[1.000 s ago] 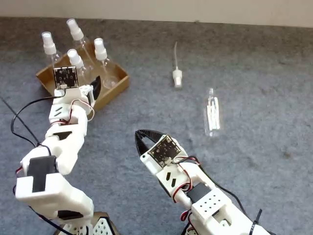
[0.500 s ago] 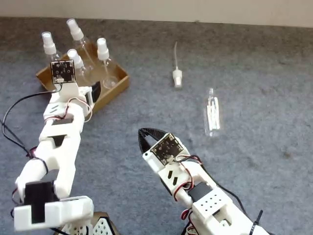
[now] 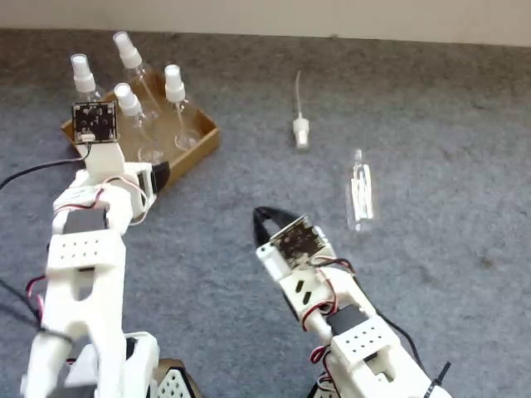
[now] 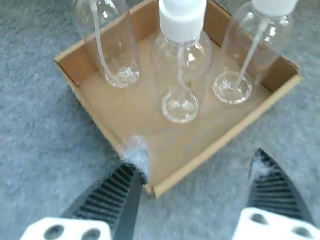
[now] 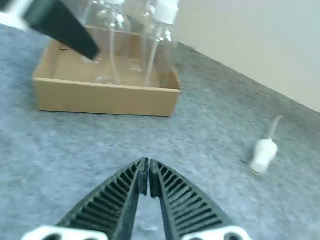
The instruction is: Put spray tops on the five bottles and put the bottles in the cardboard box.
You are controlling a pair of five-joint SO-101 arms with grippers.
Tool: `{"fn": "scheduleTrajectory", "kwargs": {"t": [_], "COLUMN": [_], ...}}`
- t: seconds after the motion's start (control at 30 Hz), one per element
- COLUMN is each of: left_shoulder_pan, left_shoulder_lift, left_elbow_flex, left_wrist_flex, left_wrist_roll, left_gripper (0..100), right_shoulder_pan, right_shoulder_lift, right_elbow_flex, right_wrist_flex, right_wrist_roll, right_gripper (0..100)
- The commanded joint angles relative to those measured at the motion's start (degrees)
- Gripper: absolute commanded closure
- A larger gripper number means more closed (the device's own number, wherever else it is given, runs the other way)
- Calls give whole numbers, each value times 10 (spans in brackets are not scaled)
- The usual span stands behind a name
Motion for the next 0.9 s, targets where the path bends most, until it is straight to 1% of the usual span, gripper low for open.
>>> {"fn": "scheduleTrajectory", "kwargs": {"t": [0.0,0.1,0.17,0.33,0.47,0.57,0.7,0.8,0.87], "left_shoulder_pan": [2,28,59,123,169,209,240,261,280], "left_shoulder_lift": [-96,-148,-180,-224,-224,-223,-218,-171,-122], "left_elbow_flex": [-2,-5,-7,-35,-95,-131,-162,-191,-224], "left_wrist_flex": [96,171,217,301,371,396,402,419,433], "left_wrist_roll": [-7,-7,-7,-7,-5,-4,-2,-2,22], "left_gripper": [707,708,708,708,708,708,709,709,709], "right_shoulder_pan": [57,91,116,216,303,350,400,436,479], "right_shoulder_lift": [-9,-9,-7,-9,-8,-9,-9,-9,-9], "right_elbow_flex": [73,60,45,29,3,-14,-32,-33,-33], "right_wrist_flex": [-5,0,0,0,0,0,0,0,0], "right_wrist_roll": [2,2,-7,-118,-164,-185,-198,-196,-196], "right_gripper": [993,993,993,993,993,993,993,993,993]}}
